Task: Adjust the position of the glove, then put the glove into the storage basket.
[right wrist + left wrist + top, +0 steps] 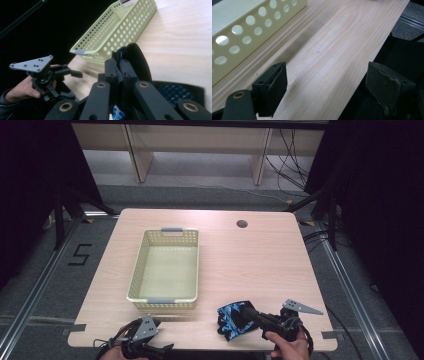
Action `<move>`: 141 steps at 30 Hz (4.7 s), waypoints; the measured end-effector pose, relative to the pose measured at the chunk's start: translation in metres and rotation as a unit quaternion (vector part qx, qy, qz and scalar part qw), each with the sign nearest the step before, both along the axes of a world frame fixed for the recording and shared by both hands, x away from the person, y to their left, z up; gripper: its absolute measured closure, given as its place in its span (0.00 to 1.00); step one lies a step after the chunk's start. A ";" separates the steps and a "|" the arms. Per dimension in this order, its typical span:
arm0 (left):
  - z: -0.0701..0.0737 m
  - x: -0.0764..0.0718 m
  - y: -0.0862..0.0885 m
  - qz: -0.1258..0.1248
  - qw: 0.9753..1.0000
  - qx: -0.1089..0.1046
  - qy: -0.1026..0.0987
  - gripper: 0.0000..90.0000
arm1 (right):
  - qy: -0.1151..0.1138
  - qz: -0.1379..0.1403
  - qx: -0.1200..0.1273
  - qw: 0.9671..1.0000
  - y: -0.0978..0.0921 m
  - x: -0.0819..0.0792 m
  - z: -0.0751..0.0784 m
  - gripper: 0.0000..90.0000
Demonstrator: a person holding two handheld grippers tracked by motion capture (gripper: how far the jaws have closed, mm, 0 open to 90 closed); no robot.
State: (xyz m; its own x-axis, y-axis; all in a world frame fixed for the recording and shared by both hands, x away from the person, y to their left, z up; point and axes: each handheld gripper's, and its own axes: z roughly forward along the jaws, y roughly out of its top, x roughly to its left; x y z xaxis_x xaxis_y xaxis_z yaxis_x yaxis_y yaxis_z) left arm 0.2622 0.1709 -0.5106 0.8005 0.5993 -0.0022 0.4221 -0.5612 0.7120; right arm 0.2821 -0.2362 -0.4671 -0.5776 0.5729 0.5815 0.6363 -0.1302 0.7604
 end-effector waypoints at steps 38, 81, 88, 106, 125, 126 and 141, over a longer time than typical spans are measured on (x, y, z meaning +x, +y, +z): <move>0.000 -0.001 -0.001 -0.001 1.000 -0.001 0.000 0.19 | 0.067 -0.048 -0.111 0.990 -0.013 0.022 -0.039 0.81; 0.004 0.031 -0.106 -0.076 0.997 -0.022 -0.009 0.28 | 0.087 -0.046 -0.133 0.986 -0.053 0.036 -0.033 0.65; 0.002 0.033 -0.127 -0.097 0.995 -0.017 -0.012 0.34 | 0.097 -0.026 -0.126 0.987 -0.044 0.038 -0.037 0.66; -0.004 0.032 -0.142 -0.140 0.989 0.006 -0.043 0.61 | 0.101 0.015 -0.136 0.985 -0.025 0.043 -0.051 0.72; -0.006 0.031 -0.140 -0.132 0.988 0.009 -0.081 0.92 | 0.087 0.033 -0.130 0.987 -0.020 0.035 -0.048 0.97; -0.005 0.031 -0.140 -0.129 0.988 0.009 -0.082 0.92 | 0.080 0.032 -0.132 0.988 -0.020 0.035 -0.048 0.97; 0.012 0.028 -0.130 -0.133 0.987 -0.005 -0.089 0.93 | 0.058 0.021 -0.096 0.993 -0.014 0.020 -0.028 0.97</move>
State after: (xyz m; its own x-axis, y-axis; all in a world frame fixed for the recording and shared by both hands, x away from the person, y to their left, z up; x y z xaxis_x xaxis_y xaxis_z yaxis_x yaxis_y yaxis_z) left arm 0.2900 0.0413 -0.4986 0.9176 0.3690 0.1477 0.1289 -0.6278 0.7676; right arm 0.3019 -0.2502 -0.4950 -0.5388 0.6561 0.5284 0.7231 0.0383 0.6897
